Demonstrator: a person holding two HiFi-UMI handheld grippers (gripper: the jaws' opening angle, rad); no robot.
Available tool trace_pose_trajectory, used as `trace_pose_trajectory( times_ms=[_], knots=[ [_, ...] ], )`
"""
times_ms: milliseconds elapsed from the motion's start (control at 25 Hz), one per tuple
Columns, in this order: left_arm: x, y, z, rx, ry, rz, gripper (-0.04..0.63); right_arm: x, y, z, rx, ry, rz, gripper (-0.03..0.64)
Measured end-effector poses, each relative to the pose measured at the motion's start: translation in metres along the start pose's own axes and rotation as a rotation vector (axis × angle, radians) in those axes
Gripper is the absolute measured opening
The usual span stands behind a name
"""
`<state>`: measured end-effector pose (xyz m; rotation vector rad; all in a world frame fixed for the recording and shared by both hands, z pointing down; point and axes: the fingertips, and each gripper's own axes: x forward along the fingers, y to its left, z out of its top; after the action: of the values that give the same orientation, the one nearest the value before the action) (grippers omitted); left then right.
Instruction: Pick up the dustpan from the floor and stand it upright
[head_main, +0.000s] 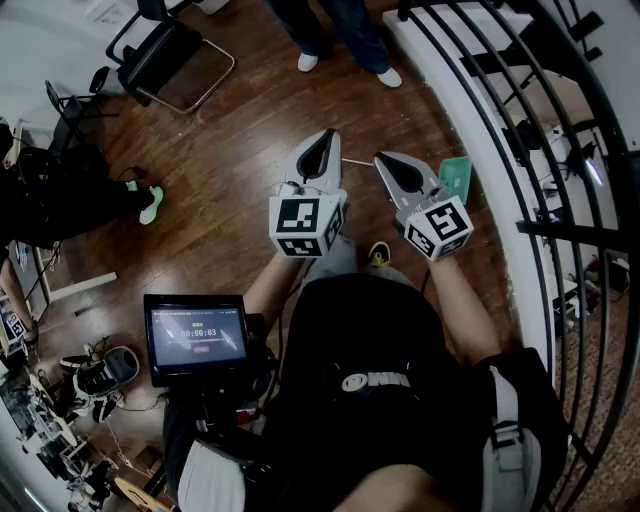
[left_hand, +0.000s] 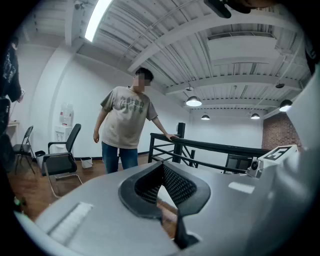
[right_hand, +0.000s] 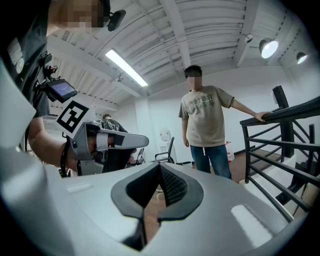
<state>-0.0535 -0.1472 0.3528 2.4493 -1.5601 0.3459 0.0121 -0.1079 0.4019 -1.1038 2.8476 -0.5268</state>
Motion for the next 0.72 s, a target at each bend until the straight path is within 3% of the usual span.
trace_pose_trajectory(
  times_ms=[200, 440, 720],
  knots=[
    [0.006, 0.002, 0.006, 0.010, 0.004, -0.017, 0.020, -0.001, -0.004, 0.000, -0.009, 0.030, -0.010, 0.003],
    [0.024, 0.052, 0.008, 0.041, -0.033, -0.041, 0.020, 0.048, -0.004, -0.005, -0.051, 0.068, -0.026, 0.003],
    [0.053, 0.055, -0.031, 0.049, 0.023, -0.050, 0.020, 0.057, -0.025, -0.021, -0.075, 0.095, -0.038, 0.003]
  ],
)
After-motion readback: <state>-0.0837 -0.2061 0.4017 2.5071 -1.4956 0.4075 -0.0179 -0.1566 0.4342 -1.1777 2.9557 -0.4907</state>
